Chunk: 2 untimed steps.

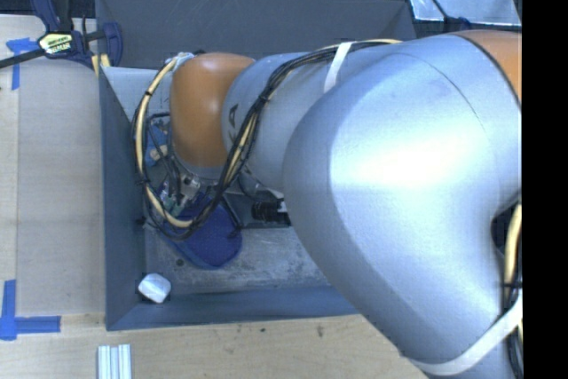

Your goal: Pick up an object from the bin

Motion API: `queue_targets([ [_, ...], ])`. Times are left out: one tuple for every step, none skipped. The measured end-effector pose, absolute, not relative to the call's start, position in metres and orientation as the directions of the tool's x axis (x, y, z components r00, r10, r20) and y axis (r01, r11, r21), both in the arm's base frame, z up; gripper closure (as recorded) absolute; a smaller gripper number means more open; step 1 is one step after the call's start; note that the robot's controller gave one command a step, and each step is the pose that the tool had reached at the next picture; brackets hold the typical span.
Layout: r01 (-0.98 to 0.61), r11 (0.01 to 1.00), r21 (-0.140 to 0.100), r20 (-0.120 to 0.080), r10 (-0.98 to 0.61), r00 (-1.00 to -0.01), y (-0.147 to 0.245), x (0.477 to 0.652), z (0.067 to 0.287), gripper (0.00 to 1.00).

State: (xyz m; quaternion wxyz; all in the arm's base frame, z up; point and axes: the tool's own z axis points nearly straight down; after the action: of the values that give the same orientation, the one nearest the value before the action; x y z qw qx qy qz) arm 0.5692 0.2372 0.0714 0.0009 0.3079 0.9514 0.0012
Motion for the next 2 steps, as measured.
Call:
queue_targets([
  [0.810, 0.587, 0.006, 0.000, 0.810, -0.587, 0.2178, 0.5609, 0.0724, 0.00],
  [0.808, 0.589, 0.009, 0.000, 0.808, -0.589, 0.2190, 0.5618, 0.0743, 1.00],
])
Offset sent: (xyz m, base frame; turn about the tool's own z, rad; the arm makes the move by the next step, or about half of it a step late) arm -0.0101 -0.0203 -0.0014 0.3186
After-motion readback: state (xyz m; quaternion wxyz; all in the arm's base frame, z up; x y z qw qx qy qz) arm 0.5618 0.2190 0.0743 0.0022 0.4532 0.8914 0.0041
